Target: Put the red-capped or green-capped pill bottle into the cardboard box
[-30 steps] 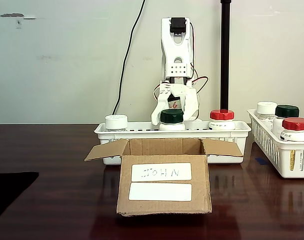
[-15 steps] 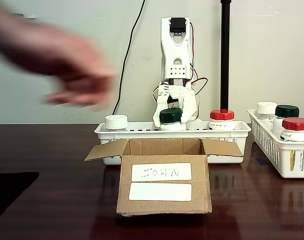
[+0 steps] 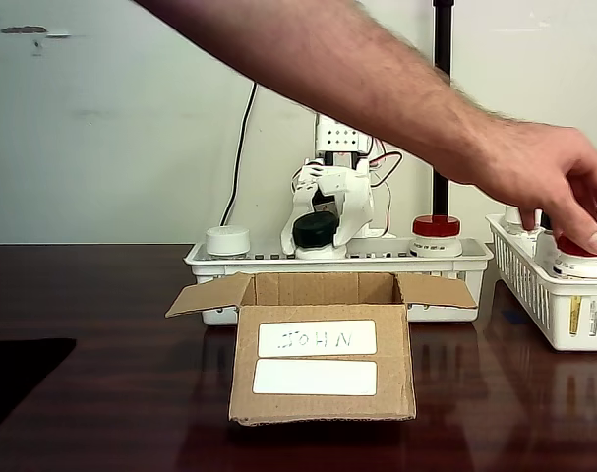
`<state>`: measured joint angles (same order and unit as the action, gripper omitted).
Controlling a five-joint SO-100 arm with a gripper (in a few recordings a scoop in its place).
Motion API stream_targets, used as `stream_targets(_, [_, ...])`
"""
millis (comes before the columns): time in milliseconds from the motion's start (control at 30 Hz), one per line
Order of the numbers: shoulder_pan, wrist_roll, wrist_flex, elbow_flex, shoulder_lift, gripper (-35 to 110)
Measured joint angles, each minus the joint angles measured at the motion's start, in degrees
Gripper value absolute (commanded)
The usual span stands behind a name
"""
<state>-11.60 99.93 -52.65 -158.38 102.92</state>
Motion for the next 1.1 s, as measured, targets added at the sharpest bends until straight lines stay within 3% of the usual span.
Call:
stream_targets(300, [0.9,0.0,11.3,0.0,8.8,0])
stream_targets(700, [3.1,-4.3,37.9,4.4,25.1,0])
stream_targets(1100, [3.3,-6.5,45.5,14.8,26.1,0])
